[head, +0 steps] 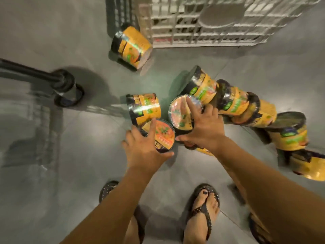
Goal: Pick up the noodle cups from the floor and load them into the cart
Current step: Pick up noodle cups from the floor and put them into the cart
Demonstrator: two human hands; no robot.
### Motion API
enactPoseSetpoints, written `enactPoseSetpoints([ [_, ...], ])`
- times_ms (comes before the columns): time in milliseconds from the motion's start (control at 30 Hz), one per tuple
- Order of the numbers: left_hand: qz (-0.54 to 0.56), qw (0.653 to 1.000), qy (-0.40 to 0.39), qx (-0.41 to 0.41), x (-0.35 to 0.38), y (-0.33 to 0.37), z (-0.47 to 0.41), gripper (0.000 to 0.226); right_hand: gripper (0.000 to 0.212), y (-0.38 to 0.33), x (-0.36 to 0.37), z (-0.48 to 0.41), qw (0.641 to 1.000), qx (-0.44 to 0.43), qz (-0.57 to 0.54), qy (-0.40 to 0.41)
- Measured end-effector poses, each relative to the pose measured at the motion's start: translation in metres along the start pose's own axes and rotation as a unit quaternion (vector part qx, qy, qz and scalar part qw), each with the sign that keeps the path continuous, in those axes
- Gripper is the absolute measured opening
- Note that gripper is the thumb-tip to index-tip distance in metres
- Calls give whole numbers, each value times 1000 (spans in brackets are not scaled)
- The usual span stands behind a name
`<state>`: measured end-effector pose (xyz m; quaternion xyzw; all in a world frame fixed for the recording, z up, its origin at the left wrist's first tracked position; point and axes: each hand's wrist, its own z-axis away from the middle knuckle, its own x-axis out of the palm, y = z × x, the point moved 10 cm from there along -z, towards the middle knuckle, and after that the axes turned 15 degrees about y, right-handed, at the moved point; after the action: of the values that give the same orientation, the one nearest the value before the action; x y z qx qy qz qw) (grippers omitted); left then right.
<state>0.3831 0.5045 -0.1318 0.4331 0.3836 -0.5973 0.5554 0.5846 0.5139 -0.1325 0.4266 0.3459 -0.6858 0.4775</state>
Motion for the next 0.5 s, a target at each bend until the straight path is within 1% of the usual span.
enactPoseSetpoints([
  [133, 36, 999, -12, -15, 25, 7, -9, 129, 140, -4, 21, -18, 998, -7, 59, -28],
  [233, 72, 997, -11, -28, 29, 9, -13, 129, 141, -6, 15, -22, 999, -19, 44, -14],
  [367, 127, 991, 14, -41, 21, 6, -13, 121, 140, -11, 9, -32, 998, -35, 46, -2],
  [500, 135, 990, 6, -44, 10, -17, -11, 119, 137, -17, 10, -39, 999, -22, 34, 16],
])
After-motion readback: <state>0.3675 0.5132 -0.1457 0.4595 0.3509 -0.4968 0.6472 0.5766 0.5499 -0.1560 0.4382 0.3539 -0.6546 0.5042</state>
